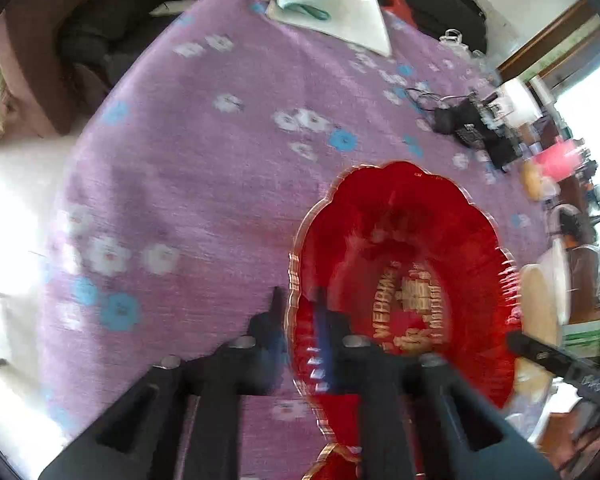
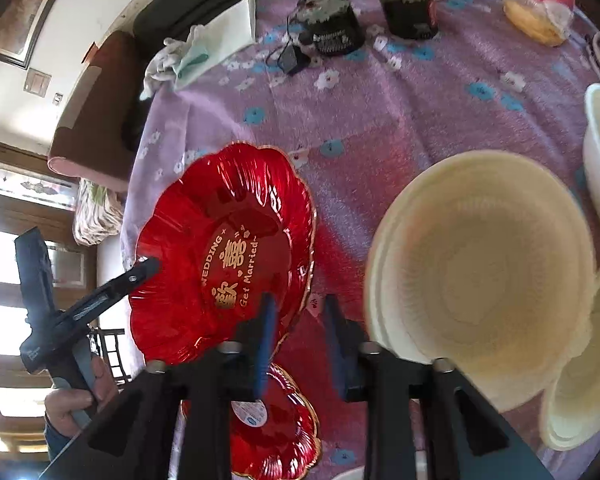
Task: Organize plates and bowls
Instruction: 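Close the left gripper on the rim of the red wedding plate, then lift the red wedding plate with the left gripper and carry it across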
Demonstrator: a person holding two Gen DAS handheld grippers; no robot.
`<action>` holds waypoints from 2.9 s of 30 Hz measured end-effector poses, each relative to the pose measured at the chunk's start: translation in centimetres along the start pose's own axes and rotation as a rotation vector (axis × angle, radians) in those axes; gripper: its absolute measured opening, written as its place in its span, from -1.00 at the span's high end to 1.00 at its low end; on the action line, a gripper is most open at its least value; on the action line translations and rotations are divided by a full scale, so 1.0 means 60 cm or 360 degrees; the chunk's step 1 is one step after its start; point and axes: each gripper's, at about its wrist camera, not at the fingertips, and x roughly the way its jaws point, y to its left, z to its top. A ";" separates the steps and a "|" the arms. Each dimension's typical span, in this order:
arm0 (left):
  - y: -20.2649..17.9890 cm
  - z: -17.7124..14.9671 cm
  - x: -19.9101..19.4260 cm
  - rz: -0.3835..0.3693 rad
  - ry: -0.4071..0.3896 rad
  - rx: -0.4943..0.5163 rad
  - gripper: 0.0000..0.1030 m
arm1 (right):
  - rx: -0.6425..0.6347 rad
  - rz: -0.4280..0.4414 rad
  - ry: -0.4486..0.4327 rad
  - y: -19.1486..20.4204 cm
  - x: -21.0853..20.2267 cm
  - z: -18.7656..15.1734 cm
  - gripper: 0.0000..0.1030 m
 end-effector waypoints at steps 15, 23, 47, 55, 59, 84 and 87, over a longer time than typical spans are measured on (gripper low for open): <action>0.003 -0.069 -0.053 0.0005 -0.0125 0.0035 0.79 | -0.0141 -0.0068 -0.0149 0.033 -0.034 -0.047 0.74; -0.010 -0.101 -0.094 -0.0040 -0.0208 0.0061 0.71 | -0.0221 -0.0074 -0.0215 0.049 -0.071 -0.092 0.73; -0.197 -0.220 -0.195 -0.0037 -0.0349 0.0191 0.59 | -0.0210 0.0166 -0.0330 -0.064 -0.228 -0.188 0.73; -0.410 -0.321 -0.169 -0.0126 -0.0291 0.0389 0.59 | -0.0107 0.0172 -0.0422 -0.252 -0.358 -0.262 0.73; -0.513 -0.361 -0.128 -0.0170 -0.0210 0.0523 0.59 | -0.0010 0.0118 -0.0454 -0.359 -0.407 -0.310 0.73; -0.753 -0.504 0.086 -0.0025 0.0014 0.1007 0.55 | 0.0394 -0.0120 -0.0502 -0.683 -0.434 -0.432 0.74; -0.755 -0.507 0.096 -0.0003 0.0022 0.1010 0.55 | 0.0401 -0.0128 -0.0493 -0.686 -0.429 -0.428 0.73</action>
